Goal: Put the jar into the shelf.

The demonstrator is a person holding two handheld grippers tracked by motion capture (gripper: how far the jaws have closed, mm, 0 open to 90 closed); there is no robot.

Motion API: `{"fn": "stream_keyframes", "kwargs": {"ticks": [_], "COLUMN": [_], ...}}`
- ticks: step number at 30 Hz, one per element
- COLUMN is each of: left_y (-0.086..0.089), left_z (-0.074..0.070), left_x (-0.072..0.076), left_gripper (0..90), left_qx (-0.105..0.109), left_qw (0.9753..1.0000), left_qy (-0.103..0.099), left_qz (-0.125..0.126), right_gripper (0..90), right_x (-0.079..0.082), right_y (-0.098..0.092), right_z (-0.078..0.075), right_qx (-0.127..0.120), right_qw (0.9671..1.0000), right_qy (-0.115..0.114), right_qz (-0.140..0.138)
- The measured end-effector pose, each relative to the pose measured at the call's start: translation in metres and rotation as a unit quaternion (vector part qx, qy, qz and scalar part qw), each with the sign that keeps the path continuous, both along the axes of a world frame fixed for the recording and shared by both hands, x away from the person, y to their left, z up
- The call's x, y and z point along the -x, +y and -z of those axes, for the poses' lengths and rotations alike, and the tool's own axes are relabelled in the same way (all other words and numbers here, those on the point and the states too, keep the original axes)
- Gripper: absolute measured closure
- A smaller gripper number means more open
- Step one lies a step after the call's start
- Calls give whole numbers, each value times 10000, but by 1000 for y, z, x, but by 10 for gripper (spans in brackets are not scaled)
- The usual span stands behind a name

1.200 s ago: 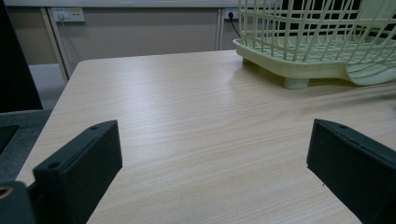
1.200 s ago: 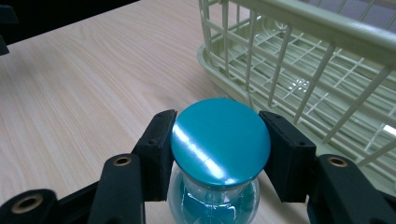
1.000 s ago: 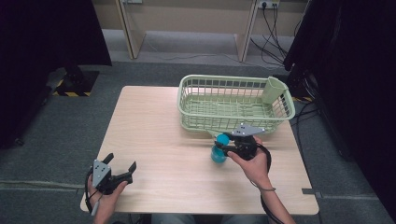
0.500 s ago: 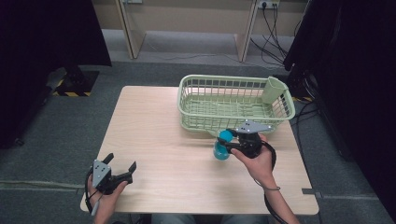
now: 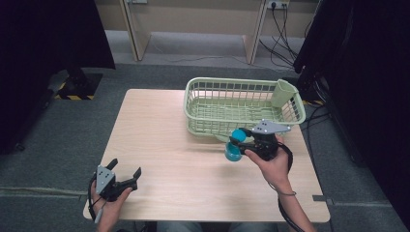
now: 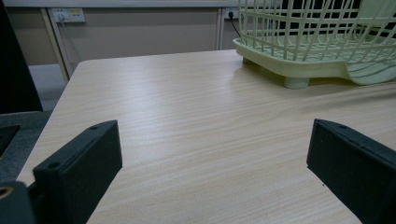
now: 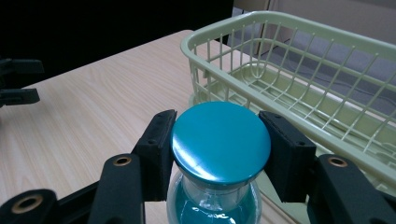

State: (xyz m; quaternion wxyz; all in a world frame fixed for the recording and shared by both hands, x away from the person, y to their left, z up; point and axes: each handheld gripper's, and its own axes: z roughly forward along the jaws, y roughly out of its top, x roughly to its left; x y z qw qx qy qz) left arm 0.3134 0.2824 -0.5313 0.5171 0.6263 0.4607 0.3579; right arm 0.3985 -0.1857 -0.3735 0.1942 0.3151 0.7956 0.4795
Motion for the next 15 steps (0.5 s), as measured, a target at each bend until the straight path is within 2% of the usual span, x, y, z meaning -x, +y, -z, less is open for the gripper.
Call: {"fn": "stream_keyframes", "kwargs": {"ticks": [15], "left_y": [0], "left_z": [0], "left_x": [0], "left_gripper": [25], "left_qx": [-1], "left_qw": [10000], "left_qy": [3], "left_qz": [2], "right_gripper": [485], "right_x": [-1], "right_y": [-4], "right_z": [-16], "right_qx": [-59], "right_qw": [9999], "right_qy": [-136], "right_qz": [57]}}
